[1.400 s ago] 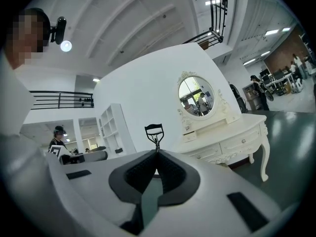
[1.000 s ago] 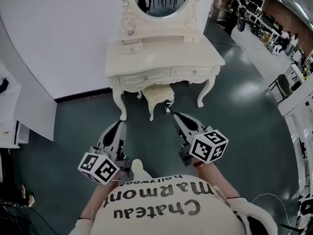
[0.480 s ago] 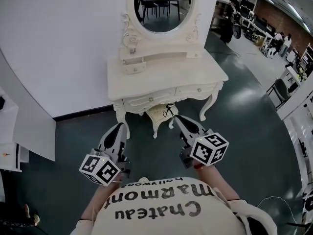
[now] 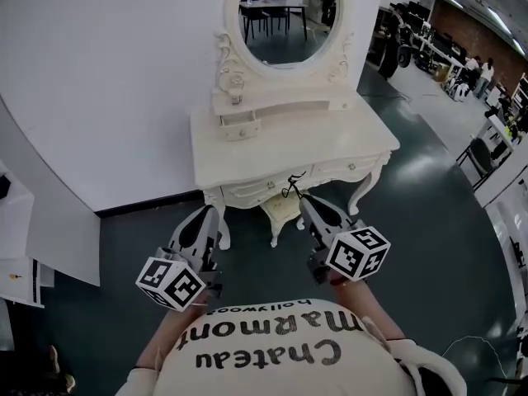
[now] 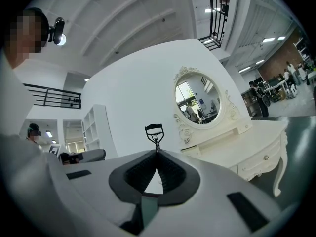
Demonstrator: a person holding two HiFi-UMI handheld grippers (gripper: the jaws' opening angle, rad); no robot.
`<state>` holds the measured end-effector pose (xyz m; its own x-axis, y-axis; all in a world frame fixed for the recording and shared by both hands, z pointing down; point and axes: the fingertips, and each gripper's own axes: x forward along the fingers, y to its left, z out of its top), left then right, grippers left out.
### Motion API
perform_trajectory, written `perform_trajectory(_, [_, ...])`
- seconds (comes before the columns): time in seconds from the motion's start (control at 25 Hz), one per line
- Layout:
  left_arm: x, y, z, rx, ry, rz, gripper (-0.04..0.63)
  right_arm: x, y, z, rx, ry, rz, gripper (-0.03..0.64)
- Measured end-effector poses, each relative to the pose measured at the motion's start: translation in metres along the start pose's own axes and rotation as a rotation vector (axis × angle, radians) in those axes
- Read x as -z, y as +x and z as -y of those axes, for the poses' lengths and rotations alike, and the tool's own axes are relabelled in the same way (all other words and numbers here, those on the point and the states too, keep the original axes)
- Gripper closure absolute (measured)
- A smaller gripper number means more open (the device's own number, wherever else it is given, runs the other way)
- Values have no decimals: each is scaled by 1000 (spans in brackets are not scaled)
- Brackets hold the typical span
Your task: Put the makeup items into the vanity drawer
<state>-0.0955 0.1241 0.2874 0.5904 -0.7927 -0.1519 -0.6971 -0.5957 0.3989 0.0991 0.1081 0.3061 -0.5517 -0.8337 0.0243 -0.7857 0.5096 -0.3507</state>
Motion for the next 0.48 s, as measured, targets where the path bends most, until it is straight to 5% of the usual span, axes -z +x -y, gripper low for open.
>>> perform_trajectory(0.28, [-6, 2, -37, -22, -33, 27, 588, 11, 39, 3, -16, 16, -7, 586])
perform_trajectory(0.48, [-9, 0, -59, -82, 9, 9, 588, 16, 53, 4, -13, 25, -18, 586])
